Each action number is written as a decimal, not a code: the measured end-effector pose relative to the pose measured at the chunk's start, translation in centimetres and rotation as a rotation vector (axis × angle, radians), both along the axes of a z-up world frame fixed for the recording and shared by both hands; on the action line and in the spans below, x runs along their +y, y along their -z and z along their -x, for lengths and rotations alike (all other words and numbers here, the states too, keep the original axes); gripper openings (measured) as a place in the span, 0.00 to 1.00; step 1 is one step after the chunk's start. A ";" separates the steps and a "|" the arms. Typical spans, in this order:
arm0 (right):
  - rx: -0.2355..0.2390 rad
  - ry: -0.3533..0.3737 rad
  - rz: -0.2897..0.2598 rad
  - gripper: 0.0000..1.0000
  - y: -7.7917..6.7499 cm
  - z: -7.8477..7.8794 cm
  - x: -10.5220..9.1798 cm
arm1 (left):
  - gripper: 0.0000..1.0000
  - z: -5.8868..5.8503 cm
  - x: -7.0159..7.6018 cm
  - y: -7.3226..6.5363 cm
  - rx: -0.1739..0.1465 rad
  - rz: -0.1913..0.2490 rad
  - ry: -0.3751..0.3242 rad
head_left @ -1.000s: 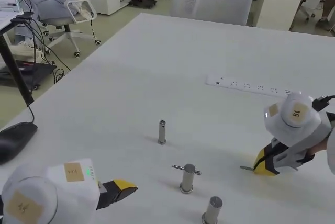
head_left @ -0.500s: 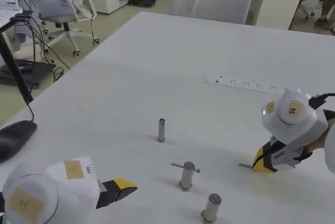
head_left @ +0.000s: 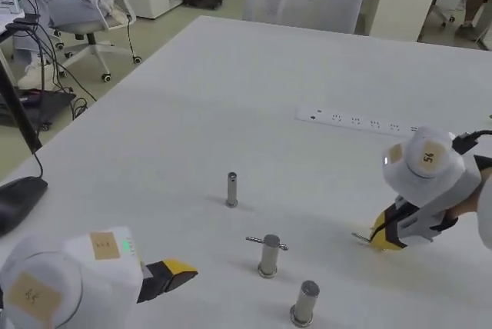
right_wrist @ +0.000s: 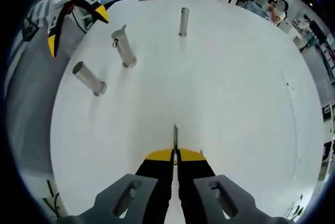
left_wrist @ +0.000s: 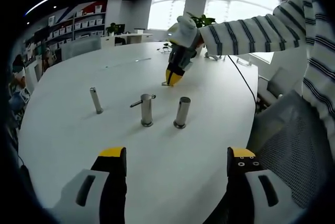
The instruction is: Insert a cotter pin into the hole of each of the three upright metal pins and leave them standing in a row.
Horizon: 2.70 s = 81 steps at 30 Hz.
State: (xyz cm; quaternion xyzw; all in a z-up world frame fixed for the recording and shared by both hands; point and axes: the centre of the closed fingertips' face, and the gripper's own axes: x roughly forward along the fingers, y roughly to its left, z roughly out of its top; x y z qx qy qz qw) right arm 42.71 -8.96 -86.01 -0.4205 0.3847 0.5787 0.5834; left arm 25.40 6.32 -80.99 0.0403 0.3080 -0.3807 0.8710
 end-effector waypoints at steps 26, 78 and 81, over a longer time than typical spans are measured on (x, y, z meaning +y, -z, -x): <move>-0.051 -0.011 -0.020 0.02 -2.6 1.4 -0.6 | 0.77 -0.9 -1.4 -1.2 -0.020 0.017 0.039; -0.165 -0.091 -0.104 0.02 -6.8 10.3 0.6 | 0.47 -4.1 -9.0 -3.9 -0.012 0.160 0.182; -0.169 -0.088 -0.117 0.02 -7.0 11.1 0.8 | 0.46 -4.1 -9.3 -3.9 -0.011 0.160 0.186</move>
